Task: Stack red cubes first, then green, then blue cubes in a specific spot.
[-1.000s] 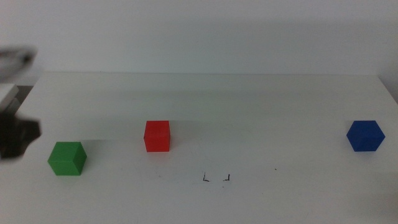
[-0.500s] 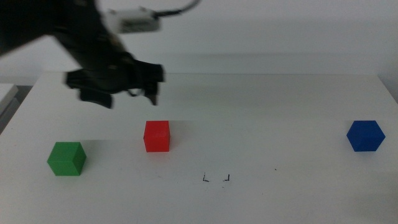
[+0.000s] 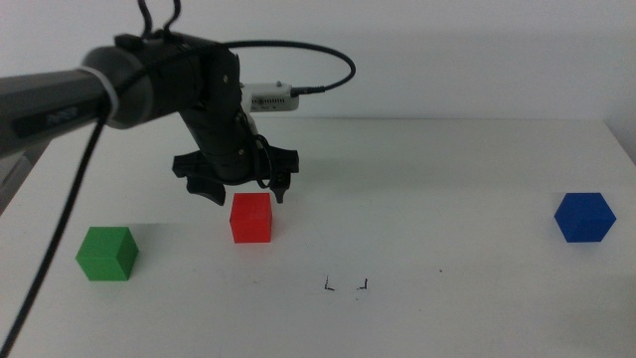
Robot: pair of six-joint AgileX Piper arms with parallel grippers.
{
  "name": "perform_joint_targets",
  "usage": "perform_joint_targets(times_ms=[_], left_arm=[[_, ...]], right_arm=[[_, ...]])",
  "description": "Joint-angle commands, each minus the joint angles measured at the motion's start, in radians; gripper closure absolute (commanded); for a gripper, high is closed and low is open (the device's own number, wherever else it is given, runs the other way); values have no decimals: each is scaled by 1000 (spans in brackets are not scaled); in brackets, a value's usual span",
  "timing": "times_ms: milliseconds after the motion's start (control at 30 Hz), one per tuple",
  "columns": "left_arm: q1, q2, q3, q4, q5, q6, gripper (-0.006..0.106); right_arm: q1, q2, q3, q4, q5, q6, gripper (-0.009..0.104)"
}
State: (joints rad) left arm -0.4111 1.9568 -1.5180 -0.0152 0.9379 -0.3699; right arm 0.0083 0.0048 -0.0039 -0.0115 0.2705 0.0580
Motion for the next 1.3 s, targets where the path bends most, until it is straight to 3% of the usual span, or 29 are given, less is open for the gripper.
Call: perform_joint_targets(times_ms=[0, 233, 333, 567, 667, 900, 1267], left_arm=[[2, 24, -11, -7, -40, 0, 7], [2, 114, -11, 8, -97, -2, 7], [2, 131, -11, 6, -100, 5, 17], [-19, 88, -11, -22, -69, -14, 79], [-105, 19, -11, 15, -39, -117, 93], [-296, 8, -33, 6, -46, -278, 94], [-329, 88, -40, 25, -36, -338, 87]], right_arm=[[-7, -5, 4, -7, -10, -2, 13], [-7, -5, 4, -7, -10, -2, 13], [-7, -5, 4, -7, -10, -2, 13], [-7, -5, 4, -7, -10, -2, 13], [-7, -5, 4, -7, -10, -2, 13], [-7, -5, 4, -7, -10, -2, 13], [-7, -5, 4, -7, -10, -2, 13]])
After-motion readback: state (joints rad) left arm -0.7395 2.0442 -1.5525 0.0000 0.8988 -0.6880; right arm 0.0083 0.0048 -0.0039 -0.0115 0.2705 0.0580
